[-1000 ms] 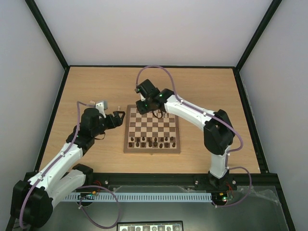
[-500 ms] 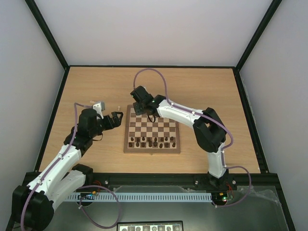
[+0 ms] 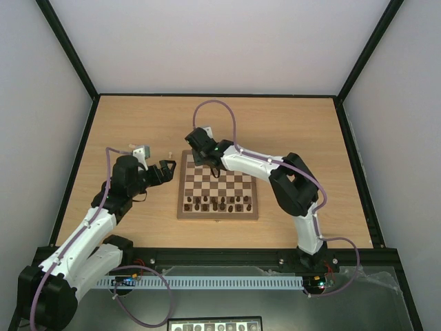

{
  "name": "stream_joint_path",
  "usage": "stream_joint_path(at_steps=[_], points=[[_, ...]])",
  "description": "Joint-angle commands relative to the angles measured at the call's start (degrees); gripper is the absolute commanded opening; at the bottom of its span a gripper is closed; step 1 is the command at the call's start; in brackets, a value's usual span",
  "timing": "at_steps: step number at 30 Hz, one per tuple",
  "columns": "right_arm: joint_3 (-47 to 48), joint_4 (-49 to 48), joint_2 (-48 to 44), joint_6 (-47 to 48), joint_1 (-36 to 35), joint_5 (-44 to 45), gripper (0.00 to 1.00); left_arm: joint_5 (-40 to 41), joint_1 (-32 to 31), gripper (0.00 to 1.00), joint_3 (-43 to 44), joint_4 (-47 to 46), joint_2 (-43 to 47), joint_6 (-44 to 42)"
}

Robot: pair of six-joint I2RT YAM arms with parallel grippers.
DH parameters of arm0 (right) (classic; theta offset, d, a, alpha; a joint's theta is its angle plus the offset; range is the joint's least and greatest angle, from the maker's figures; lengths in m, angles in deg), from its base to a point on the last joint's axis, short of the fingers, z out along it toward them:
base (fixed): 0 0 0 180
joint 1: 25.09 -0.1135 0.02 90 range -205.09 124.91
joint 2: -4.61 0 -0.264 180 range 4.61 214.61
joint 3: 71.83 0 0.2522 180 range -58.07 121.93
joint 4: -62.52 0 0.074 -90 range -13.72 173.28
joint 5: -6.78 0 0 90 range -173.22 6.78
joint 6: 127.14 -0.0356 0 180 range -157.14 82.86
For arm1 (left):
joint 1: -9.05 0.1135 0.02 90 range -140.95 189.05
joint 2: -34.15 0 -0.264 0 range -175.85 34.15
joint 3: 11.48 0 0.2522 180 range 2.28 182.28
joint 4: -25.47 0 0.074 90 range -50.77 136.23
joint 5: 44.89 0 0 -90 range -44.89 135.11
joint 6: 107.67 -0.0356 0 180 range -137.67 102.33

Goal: Set up the chess pieces on the board
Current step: Place the chess piece on the chessboard.

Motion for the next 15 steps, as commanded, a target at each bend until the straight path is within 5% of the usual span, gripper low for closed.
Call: stream_joint_path(at_steps=[1, 15], points=[[-0.09, -0.86, 1.74, -1.14, -0.6, 3.17, 0.14, -0.73, 0.41, 1.0, 0.49, 0.05, 0.18, -0.64], [1.57, -0.55, 4.29, -1.05, -0.66, 3.71, 0.17, -1.05, 0.5, 0.99, 0.67, -0.29, -0.14, -0.74]])
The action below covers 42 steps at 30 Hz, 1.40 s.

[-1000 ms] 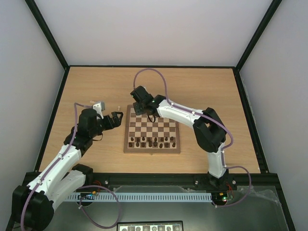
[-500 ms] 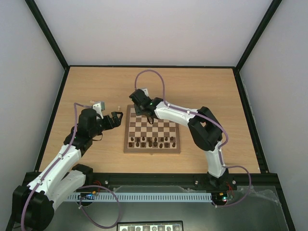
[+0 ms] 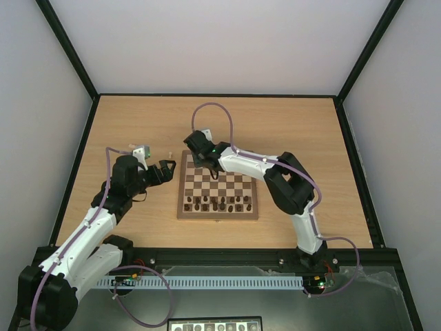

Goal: Set up the chess pieces on the board
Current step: Place the chess piece on the chessboard, then move the chess piece to the chessboard.

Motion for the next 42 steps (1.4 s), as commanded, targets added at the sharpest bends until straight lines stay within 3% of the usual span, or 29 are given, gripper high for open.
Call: stream_joint_path(at_steps=[1, 13, 18, 21, 26, 33, 42], points=[[1.52, 0.45, 1.83, -1.04, -0.34, 1.65, 0.17, -0.79, 0.25, 0.99, 0.65, -0.32, -0.08, -0.63], [1.56, 1.14, 0.99, -1.01, -0.38, 1.85, 0.18, -1.0, 0.27, 1.0, 0.56, -0.7, -0.22, -0.55], [1.56, 1.79, -0.53, -0.74, -0.81, 2.7, 0.3, -1.3, 0.32, 0.99, 0.39, -0.96, -0.21, -0.47], [1.53, 1.88, -2.0, -0.41, -1.29, 3.35, 0.31, -1.28, 0.31, 1.0, 0.16, -1.07, -0.23, -0.38], [1.45, 2.38, -4.75, 0.22, -2.77, 4.12, 0.3, -1.1, 0.29, 1.0, 0.21, -0.85, 0.02, -0.42], [1.56, 2.36, -5.0, -0.24, -3.63, -1.2, 0.17, -0.38, 0.37, 0.99, 0.29, -0.3, 0.94, -0.18], [7.45, 6.03, 2.59, -1.21, -3.64, -4.59, 0.19, 0.03, 0.93, 0.99, 0.38, 0.8, 2.18, -0.31]])
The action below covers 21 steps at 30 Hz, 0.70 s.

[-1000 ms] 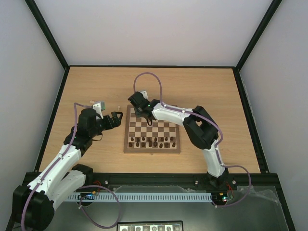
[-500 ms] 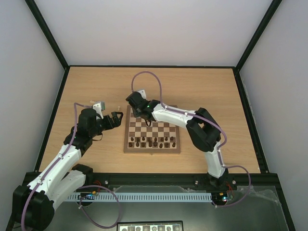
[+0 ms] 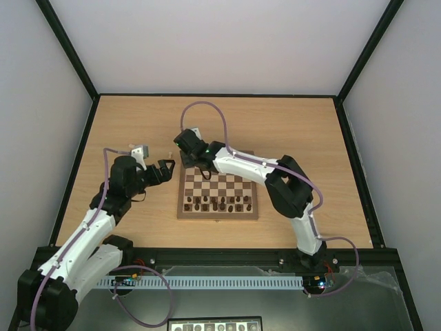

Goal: Set up the chess pieces on the board
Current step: Move the chess piece to the chessboard.

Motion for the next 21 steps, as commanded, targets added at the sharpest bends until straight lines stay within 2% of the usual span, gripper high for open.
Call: stream_joint_path(at_steps=[1, 8, 21], points=[[3.38, 5.27, 4.34, -1.21, -0.18, -0.42, 0.2, 0.32, 0.81, 0.99, 0.36, 0.86, 1.1, -0.28], [6.7, 10.01, 7.98, -2.73, 0.41, 2.58, 0.21, 0.04, 1.26, 1.0, 0.31, 1.07, 1.52, -0.27], [7.35, 10.55, 8.97, -2.61, 1.31, 5.04, 0.22, -0.27, 1.38, 1.0, 0.38, 0.72, 1.26, -0.32]])
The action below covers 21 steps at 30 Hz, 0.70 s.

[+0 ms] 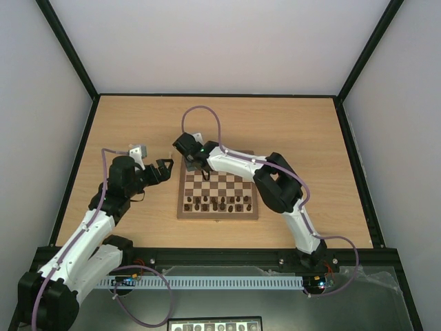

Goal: Set up the chess pieces on the board
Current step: Move the chess piece to the chessboard.

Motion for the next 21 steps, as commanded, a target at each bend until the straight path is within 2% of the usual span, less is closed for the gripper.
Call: stream_joint_path(at_steps=[1, 21], points=[[2.14, 2.67, 1.04, -0.33, 0.39, 2.25, 0.22, -0.49, 0.25, 0.99, 0.37, 0.35, 0.34, -0.32], [6.82, 5.99, 4.78, 0.21, 0.47, 4.25, 0.22, -0.82, 0.34, 0.99, 0.73, -0.18, -0.13, -0.4]])
